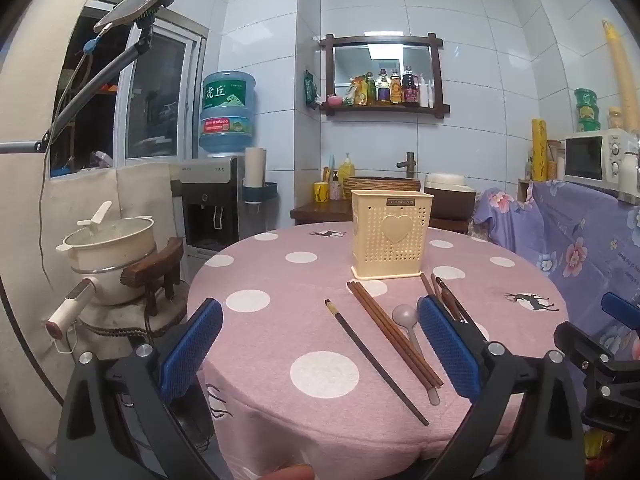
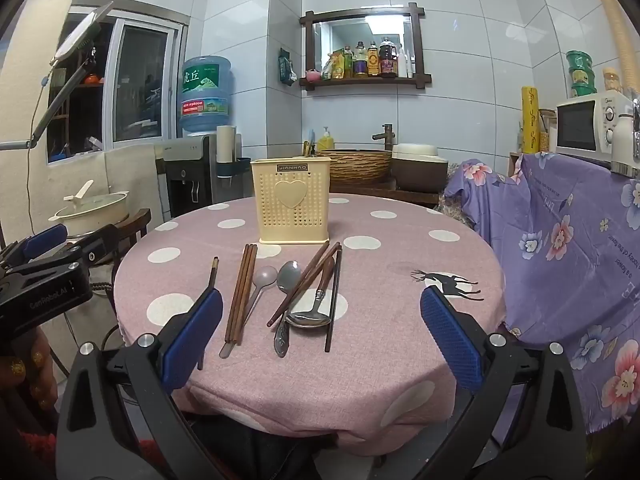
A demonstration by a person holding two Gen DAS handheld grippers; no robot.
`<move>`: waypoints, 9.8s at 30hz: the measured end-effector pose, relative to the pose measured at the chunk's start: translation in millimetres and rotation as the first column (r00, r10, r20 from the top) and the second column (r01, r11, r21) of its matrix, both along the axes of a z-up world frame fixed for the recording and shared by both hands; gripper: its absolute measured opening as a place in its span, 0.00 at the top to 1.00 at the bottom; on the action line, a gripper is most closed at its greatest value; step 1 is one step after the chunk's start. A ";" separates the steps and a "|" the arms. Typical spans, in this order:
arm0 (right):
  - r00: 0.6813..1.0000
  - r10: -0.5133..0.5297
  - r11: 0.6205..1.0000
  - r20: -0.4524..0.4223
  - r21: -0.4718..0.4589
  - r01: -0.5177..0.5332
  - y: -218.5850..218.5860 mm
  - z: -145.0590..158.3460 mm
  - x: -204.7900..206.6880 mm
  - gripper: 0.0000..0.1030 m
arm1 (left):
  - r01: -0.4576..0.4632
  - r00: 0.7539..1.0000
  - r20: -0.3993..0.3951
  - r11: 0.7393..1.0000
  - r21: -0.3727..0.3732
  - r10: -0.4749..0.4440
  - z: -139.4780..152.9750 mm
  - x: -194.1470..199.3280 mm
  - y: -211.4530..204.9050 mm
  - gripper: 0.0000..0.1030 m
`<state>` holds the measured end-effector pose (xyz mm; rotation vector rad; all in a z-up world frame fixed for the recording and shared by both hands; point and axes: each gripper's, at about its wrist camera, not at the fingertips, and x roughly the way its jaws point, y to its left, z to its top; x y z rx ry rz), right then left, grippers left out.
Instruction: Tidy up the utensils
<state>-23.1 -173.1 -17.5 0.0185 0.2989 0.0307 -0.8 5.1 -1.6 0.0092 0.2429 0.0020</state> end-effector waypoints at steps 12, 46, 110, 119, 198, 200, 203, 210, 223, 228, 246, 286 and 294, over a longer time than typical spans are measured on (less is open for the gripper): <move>1.000 0.000 1.000 -0.001 0.001 0.000 0.3 -0.1 0.1 0.05 | -0.002 1.000 -0.009 1.000 0.005 0.002 -2.4 4.2 -3.5 0.05; 1.000 0.001 1.000 -0.007 0.001 -0.001 0.9 -1.1 1.1 0.05 | 0.000 1.000 -0.014 1.000 0.006 0.000 -1.8 5.5 -3.2 0.05; 0.979 -0.061 0.998 -0.193 -0.016 0.059 -20.2 -20.3 59.7 0.05 | 0.004 0.964 -0.265 1.000 0.014 0.000 -35.3 60.1 19.8 0.05; 0.932 -0.016 0.994 -0.362 0.098 0.056 -49.6 -29.5 121.2 0.05 | 0.044 0.928 -0.371 0.999 0.017 -0.035 -33.4 108.5 23.6 0.16; 0.852 0.132 0.979 -0.506 0.201 -0.032 -51.7 -8.1 331.6 0.92 | 0.203 0.800 -0.551 0.971 -0.123 -0.237 -17.8 255.8 -14.0 0.92; 0.870 0.144 0.975 -0.471 0.217 -0.044 -55.8 5.5 325.4 0.92 | 0.207 0.818 -0.520 0.969 -0.135 -0.247 -3.6 253.7 -10.6 0.92; 0.896 0.158 0.971 -0.415 0.229 -0.065 -62.0 27.8 315.3 0.92 | 0.203 0.852 -0.460 0.968 -0.146 -0.249 22.2 248.8 -2.5 0.92; 0.938 0.185 0.964 -0.292 0.238 -0.116 -79.2 83.3 289.3 0.92 | 0.202 0.919 -0.314 0.969 -0.139 -0.237 81.5 232.1 14.6 0.92; 0.953 0.187 0.967 -0.238 0.217 -0.136 -88.4 120.2 278.5 0.92 | 0.185 0.949 -0.237 0.976 -0.118 -0.209 111.0 230.7 26.5 0.92; 0.955 0.188 0.969 -0.229 0.201 -0.143 -86.5 127.8 278.3 0.92 | 0.180 0.955 -0.218 0.978 -0.102 -0.198 119.2 229.6 28.2 0.92; 0.991 0.132 0.989 -0.023 0.065 -0.130 -65.3 274.5 304.0 0.92 | 0.205 0.978 -0.016 0.972 -0.116 -0.208 249.7 253.4 14.7 0.93; 0.961 0.181 0.974 -0.207 0.176 -0.145 -26.0 156.1 359.9 0.92 | 0.215 0.949 -0.204 0.967 -0.134 -0.239 117.0 305.9 -32.6 0.89; 0.975 0.158 0.979 -0.159 0.152 -0.134 -31.0 151.8 338.7 0.65 | 0.246 0.955 -0.132 0.959 -0.139 -0.264 122.4 275.0 -27.4 0.34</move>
